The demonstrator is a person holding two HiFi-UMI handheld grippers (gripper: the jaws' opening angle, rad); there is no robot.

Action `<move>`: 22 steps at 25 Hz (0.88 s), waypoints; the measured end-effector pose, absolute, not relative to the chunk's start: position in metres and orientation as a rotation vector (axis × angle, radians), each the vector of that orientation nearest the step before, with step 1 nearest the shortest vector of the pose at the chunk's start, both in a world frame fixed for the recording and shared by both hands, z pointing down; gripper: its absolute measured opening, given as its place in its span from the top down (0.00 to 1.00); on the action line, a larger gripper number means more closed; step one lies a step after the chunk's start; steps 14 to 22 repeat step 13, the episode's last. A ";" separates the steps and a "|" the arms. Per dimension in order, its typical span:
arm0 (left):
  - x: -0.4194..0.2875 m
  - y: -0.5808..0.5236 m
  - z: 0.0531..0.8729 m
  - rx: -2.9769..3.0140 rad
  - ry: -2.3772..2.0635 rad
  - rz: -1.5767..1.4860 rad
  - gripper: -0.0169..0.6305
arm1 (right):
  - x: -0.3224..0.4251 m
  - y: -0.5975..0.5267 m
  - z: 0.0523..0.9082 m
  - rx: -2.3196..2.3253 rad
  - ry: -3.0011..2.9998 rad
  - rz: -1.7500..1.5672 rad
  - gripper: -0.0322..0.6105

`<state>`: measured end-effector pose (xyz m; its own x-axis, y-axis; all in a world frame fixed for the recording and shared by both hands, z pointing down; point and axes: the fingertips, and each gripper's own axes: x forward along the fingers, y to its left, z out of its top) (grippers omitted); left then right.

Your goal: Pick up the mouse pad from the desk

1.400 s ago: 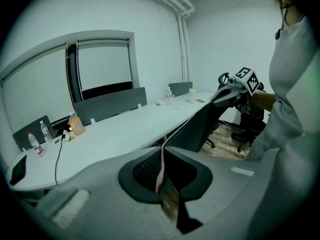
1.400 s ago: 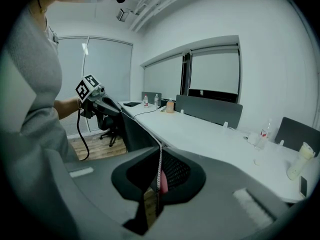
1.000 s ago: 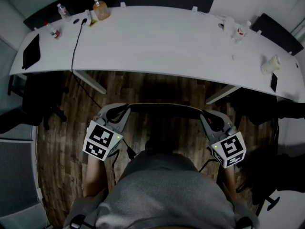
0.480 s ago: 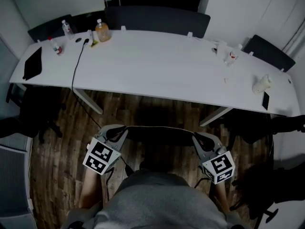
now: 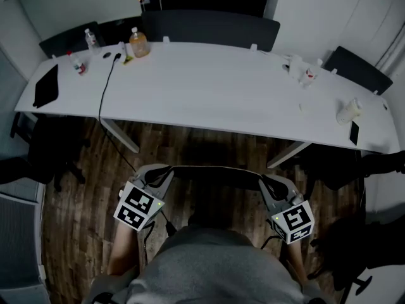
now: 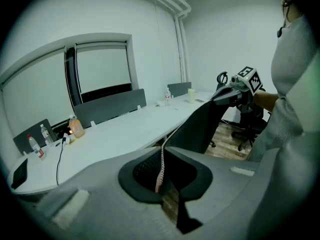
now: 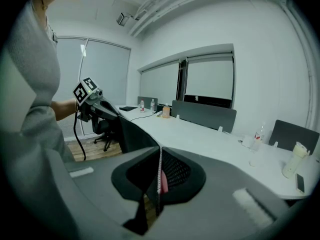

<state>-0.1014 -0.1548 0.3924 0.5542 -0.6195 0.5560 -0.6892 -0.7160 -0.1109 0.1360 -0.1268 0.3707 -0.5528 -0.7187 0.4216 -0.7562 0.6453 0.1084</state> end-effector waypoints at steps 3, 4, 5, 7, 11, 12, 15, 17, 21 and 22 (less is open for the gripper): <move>-0.103 -0.155 0.394 2.657 -1.130 0.874 0.95 | 0.134 -0.126 0.370 1.159 -2.435 0.118 0.92; -0.103 -0.154 0.395 2.654 -1.131 0.874 0.95 | 0.134 -0.126 0.371 1.158 -2.434 0.122 0.92; -0.103 -0.154 0.396 2.651 -1.131 0.875 0.95 | 0.134 -0.126 0.373 1.158 -2.432 0.127 0.92; -0.104 -0.153 0.398 2.648 -1.127 0.882 0.95 | 0.133 -0.125 0.375 1.154 -2.428 0.135 0.92; -0.105 -0.152 0.400 2.647 -1.120 0.891 0.95 | 0.130 -0.124 0.374 1.148 -2.431 0.127 0.92; -0.106 -0.151 0.400 2.647 -1.120 0.891 0.95 | 0.130 -0.124 0.374 1.147 -2.431 0.125 0.92; -0.106 -0.151 0.400 2.647 -1.120 0.891 0.95 | 0.130 -0.124 0.374 1.146 -2.430 0.125 0.92; -0.106 -0.151 0.400 2.647 -1.120 0.891 0.95 | 0.130 -0.124 0.374 1.146 -2.430 0.125 0.92; -0.106 -0.151 0.400 2.647 -1.120 0.891 0.95 | 0.130 -0.124 0.374 1.146 -2.430 0.125 0.92; -0.106 -0.151 0.400 2.647 -1.120 0.891 0.95 | 0.130 -0.124 0.374 1.146 -2.430 0.125 0.92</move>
